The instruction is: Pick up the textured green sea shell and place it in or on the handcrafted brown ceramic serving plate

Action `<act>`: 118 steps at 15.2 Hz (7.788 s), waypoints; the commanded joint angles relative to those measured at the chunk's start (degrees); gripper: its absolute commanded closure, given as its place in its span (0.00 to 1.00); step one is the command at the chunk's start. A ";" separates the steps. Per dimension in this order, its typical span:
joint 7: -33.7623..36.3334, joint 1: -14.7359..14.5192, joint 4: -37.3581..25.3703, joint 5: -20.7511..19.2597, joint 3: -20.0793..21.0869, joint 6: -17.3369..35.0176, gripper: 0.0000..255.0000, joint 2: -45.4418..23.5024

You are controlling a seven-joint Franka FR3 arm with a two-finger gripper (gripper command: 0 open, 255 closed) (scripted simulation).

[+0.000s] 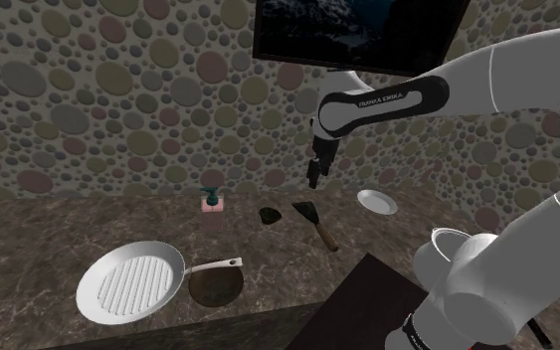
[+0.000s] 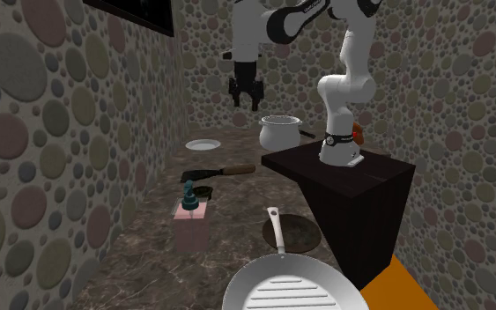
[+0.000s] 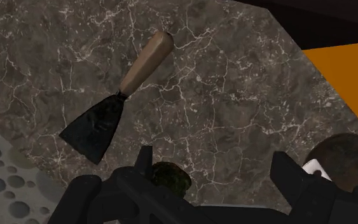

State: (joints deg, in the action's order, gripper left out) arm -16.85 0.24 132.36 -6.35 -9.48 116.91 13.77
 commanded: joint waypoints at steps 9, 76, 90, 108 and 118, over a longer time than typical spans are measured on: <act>-7.24 0.73 -10.89 6.72 -1.93 11.69 0.00 -22.00; -40.97 14.36 -29.75 16.09 10.08 23.33 1.00 -56.52; -40.23 14.09 -28.23 15.74 9.81 19.78 0.00 -51.41; -36.95 -9.21 -13.66 -14.96 -7.73 52.78 0.00 -51.65; -36.94 -9.22 -13.65 -14.96 -7.74 52.78 1.00 -51.64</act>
State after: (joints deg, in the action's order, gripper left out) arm -53.80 -8.97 118.69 -21.31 -17.21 169.69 -37.86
